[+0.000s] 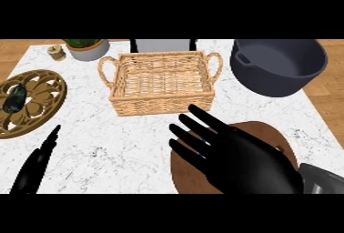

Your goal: Pick the can from the cutting board and place it in the basket

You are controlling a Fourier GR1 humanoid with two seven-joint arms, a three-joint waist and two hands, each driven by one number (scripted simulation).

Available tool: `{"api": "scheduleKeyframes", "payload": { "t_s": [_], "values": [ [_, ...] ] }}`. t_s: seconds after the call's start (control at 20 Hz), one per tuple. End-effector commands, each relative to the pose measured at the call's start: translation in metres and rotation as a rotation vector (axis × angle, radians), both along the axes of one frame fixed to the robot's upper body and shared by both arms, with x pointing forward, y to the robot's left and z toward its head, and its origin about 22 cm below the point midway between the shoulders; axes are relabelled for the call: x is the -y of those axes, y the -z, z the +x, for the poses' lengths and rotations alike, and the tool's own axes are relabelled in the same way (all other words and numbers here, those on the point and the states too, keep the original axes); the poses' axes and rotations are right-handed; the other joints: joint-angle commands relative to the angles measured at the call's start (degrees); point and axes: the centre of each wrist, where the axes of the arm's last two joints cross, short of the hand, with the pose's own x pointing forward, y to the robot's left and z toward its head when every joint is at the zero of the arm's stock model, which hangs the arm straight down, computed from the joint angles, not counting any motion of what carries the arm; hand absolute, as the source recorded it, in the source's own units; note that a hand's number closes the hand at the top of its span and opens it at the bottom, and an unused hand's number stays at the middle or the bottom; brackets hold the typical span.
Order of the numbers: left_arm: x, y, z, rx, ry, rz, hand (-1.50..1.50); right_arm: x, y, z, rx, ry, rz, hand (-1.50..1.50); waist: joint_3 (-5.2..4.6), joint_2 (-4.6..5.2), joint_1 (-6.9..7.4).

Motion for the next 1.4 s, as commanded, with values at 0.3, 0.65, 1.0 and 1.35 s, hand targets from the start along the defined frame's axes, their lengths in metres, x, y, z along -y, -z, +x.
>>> {"api": "scheduleKeyframes", "payload": {
  "t_s": [0.3,0.65,1.0,1.35],
  "values": [
    [-0.006,0.005,-0.003,-0.002,-0.053,-0.002,0.0,-0.008,0.066,-0.068,0.193,0.162,-0.548,-1.5,0.44,2.73,-1.78],
    [0.002,-0.009,0.012,0.048,0.0,-0.004,0.0,-0.044,0.113,-0.13,0.36,0.317,-0.606,-1.5,1.0,4.89,0.43],
    [0.008,-0.006,0.023,0.067,0.036,-0.017,0.0,-0.092,0.127,-0.172,0.367,0.458,-0.588,-1.5,1.0,6.26,2.68],
    [0.013,-0.011,0.023,0.078,0.059,-0.02,0.0,-0.103,0.148,-0.158,0.371,0.506,-0.566,-1.5,1.14,6.77,5.5]
  ]
}}
